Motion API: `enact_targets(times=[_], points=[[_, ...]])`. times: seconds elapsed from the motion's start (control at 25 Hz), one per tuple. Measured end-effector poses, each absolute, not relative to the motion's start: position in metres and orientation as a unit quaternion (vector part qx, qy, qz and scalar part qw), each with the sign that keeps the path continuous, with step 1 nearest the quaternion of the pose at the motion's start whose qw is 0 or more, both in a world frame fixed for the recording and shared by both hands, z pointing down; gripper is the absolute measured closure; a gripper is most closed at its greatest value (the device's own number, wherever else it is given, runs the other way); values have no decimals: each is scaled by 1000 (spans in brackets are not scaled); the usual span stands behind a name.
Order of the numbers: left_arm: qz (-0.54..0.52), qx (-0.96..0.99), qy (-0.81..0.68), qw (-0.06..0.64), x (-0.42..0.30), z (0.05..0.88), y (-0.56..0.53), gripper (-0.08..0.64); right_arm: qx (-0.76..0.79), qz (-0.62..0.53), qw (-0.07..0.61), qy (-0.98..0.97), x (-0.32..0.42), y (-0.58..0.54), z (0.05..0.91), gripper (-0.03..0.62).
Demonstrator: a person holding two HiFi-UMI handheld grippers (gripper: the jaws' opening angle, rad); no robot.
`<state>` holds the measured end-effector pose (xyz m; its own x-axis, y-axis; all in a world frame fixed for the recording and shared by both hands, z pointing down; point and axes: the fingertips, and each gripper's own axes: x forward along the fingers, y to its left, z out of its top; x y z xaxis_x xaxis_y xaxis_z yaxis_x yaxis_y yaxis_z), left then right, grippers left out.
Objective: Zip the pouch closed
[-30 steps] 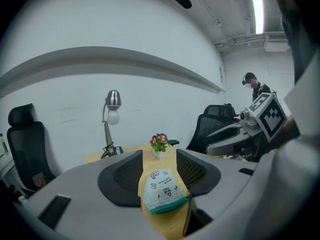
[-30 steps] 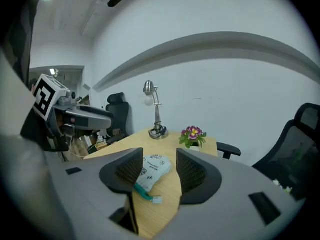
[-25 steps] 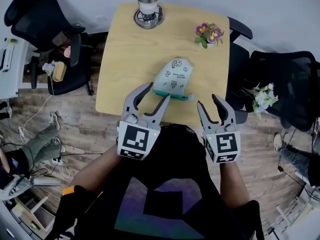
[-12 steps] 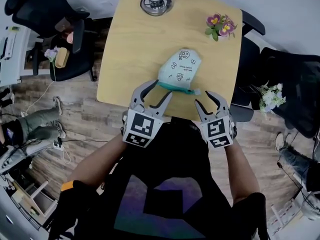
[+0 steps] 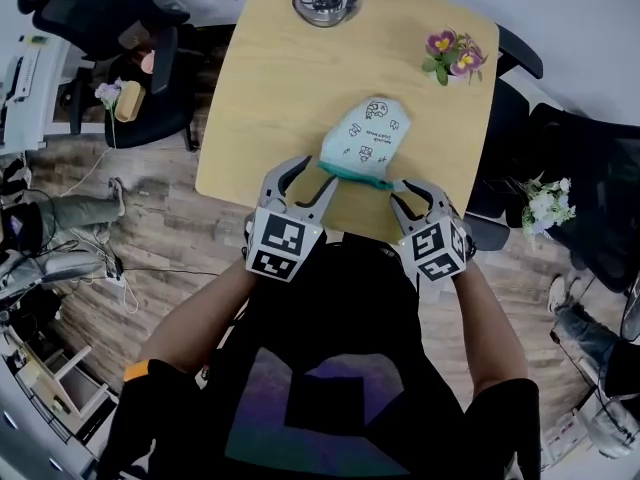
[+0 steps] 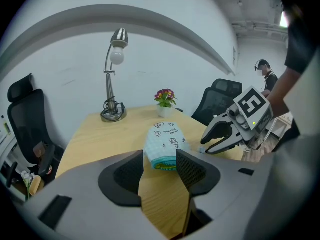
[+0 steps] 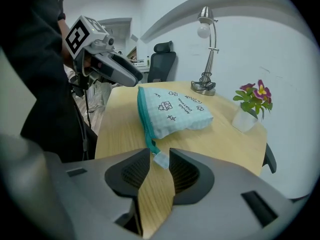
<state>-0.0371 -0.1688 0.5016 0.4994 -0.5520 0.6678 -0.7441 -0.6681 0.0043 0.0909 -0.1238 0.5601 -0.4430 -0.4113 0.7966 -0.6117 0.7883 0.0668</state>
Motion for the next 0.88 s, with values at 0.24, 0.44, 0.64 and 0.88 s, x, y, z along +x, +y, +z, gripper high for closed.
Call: enact_targets(times=[0.24,0.44,0.64,0.88], points=[[331,851,-379,150,-40,506,-167,350,272,118,447,-844,90,-122,571,469],[333,852,-376,149,-39,505,-167,350,248,120,461,-844,89,-121,579,469],[333,854,-371,148,-37,503,-167,351,237,123,468,-842,90,-122,582,501],[331,857,-367,145,-37,501,-165,351,227,128,473,-842,90,-123,583,526]])
